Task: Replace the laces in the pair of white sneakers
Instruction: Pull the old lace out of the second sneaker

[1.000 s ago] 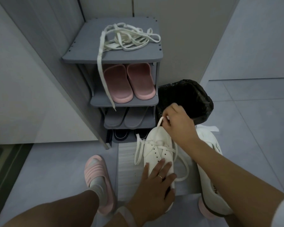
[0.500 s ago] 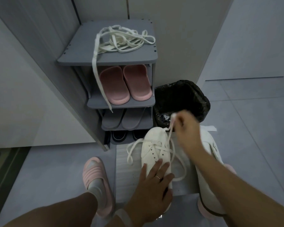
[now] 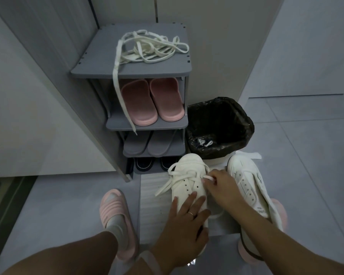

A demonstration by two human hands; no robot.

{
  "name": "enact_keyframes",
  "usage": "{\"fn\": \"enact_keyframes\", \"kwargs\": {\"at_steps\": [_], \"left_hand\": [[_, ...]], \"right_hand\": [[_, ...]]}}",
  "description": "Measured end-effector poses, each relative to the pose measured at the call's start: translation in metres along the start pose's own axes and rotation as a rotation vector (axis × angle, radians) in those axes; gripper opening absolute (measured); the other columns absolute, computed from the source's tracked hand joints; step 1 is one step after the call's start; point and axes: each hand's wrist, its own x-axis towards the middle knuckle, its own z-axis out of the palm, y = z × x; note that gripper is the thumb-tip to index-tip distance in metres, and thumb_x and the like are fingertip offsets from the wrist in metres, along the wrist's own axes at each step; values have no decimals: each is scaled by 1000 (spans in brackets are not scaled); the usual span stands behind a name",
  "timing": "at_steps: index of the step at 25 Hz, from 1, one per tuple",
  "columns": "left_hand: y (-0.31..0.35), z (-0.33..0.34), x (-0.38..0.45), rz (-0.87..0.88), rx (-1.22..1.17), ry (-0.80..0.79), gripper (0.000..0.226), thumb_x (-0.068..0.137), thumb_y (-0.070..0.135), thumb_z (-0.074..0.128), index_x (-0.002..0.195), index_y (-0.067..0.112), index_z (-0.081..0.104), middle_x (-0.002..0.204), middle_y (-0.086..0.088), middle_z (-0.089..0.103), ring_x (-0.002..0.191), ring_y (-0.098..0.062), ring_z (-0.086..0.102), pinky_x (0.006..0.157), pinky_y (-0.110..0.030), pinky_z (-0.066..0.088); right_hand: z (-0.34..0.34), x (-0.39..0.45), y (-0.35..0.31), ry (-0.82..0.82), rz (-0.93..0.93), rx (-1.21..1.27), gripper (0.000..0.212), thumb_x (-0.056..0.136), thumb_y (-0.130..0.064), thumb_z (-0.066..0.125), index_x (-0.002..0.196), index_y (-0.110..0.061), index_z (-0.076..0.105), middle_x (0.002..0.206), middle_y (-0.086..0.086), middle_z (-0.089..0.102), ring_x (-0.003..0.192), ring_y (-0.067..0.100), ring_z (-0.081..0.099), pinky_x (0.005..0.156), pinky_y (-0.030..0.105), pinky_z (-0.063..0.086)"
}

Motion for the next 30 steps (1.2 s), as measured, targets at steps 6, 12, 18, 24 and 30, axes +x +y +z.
{"fn": "enact_keyframes", "kwargs": {"at_steps": [6,12,18,24,30], "left_hand": [[-1,2,-1,7,-36,25,32,82,39,42,113,35,50,140,7,47,137,-16,26,102,-52,33],[1,0,-1,12,-41,19,33,82,40,42,114,35,49,139,8,49,138,-15,26,110,-51,31],[2,-2,1,10,-48,6,31,82,38,41,112,35,50,138,8,49,137,-16,28,101,-53,39],[5,1,-2,-38,-6,10,31,84,40,39,113,36,49,140,9,47,137,-15,26,107,-53,33],[5,0,-1,-50,4,-12,31,82,41,40,112,37,49,139,9,49,136,-15,29,104,-51,37]], "right_hand": [[-56,17,-44,304,5,717,25,93,-4,43,75,-14,58,78,3,55,74,12,49,68,20,38],[-112,21,-63,305,270,1551,29,96,-11,37,70,-14,49,76,1,60,77,12,58,75,22,46],[-99,28,-36,180,89,716,20,91,-6,46,96,-16,63,99,7,62,93,22,56,81,31,43],[-49,5,3,89,-388,-310,59,69,-1,70,125,-16,57,134,20,45,118,40,47,93,47,44],[-9,0,1,208,-516,-380,36,51,-11,86,81,-13,67,84,6,63,77,26,63,60,34,55]]}}
